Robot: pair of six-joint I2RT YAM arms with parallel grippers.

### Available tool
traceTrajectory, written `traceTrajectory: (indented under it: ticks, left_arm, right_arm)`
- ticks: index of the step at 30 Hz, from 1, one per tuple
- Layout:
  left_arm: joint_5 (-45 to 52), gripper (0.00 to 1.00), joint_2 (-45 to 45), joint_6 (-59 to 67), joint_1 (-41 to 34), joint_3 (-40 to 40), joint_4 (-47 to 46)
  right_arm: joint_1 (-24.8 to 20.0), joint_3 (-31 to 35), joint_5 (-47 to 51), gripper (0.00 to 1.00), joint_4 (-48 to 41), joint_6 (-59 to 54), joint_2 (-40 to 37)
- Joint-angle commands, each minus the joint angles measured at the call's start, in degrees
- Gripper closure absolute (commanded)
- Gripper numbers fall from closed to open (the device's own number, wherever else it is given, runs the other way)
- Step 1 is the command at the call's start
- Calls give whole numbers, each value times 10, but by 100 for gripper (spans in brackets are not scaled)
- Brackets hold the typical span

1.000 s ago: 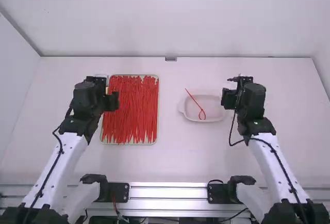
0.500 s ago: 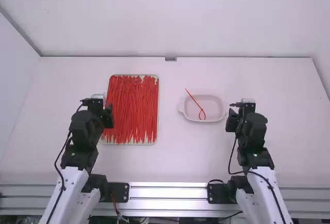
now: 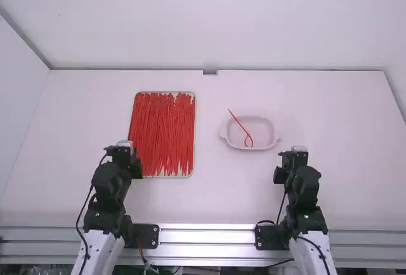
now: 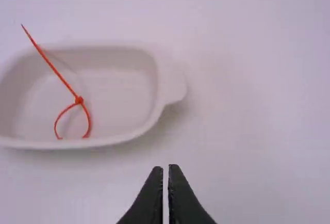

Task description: Fasten the cable tie

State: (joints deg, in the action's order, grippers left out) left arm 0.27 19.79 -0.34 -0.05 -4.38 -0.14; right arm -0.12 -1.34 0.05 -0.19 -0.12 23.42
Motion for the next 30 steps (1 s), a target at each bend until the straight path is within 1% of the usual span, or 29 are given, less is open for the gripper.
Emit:
traceTrajectory:
  ticks: [1, 4, 13, 21, 25, 30]
  left_arm:
    - [-3, 98, -26, 3, 1, 25, 1]
    - [-3, 100, -50, 3, 1, 44, 1]
    - [-3, 100, -124, 3, 1, 44, 1]
    - [-3, 100, -176, 3, 1, 44, 1]
    - [-3, 100, -197, 3, 1, 44, 1]
    - [-3, 100, -198, 3, 1, 44, 1]
  right_arm:
    - [1, 13, -1, 99, 2, 1, -27]
    - [1, 13, -1, 100, 2, 1, -53]
    - [1, 13, -1, 100, 2, 1, -133]
    - [1, 13, -1, 100, 2, 1, -190]
    - [1, 13, -1, 100, 2, 1, -213]
    - [1, 13, -1, 100, 2, 1, -234]
